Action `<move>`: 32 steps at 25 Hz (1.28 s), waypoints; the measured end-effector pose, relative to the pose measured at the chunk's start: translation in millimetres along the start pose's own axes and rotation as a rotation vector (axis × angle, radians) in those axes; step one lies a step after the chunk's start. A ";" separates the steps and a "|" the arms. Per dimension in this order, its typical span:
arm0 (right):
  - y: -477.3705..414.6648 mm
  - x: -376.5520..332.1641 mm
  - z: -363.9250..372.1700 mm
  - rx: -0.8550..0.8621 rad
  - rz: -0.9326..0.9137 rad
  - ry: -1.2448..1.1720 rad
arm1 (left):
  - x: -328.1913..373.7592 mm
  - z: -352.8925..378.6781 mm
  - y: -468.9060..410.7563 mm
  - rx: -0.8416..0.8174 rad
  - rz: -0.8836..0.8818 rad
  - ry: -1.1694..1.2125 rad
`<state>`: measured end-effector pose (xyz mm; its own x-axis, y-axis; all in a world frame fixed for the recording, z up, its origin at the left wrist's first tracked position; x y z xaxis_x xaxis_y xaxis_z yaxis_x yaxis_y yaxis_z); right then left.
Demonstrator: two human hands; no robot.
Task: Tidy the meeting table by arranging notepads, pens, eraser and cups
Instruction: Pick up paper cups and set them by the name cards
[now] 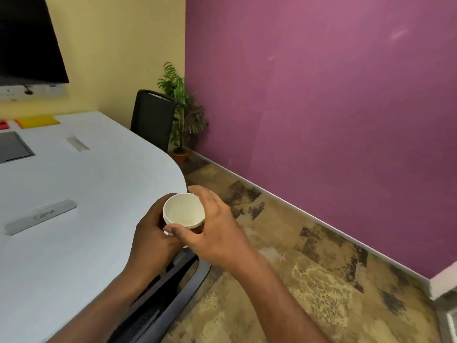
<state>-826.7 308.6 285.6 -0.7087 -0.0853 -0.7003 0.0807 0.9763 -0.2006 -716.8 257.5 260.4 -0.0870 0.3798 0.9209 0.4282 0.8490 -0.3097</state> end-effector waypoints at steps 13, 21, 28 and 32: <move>-149.6 104.3 -38.8 -0.233 -0.199 -0.175 | -49.3 47.8 -128.7 0.335 -0.138 -0.210; -223.1 138.7 -56.4 -0.503 -0.397 -0.243 | -56.8 81.5 -174.8 0.602 -0.286 -0.255; -284.6 142.4 -20.2 -0.654 -0.493 -0.275 | -91.8 58.7 -206.4 0.727 -0.327 -0.232; -337.3 132.0 11.4 -0.643 -0.528 -0.289 | -117.1 19.1 -239.8 0.748 -0.304 -0.253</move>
<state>-939.5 -34.2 252.9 -0.3295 -0.5191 -0.7886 -0.6792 0.7106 -0.1840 -826.4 16.5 222.3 -0.3394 0.0910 0.9362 -0.3469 0.9130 -0.2145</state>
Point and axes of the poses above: each hand's wrist, its own y-axis away from the middle knuckle, its own z-axis out of the palm, x = y × z, the point moved 10 cm from there along -y, towards the middle knuckle, and after that the axes turned 8 degrees about -x, right-handed, at the moved point
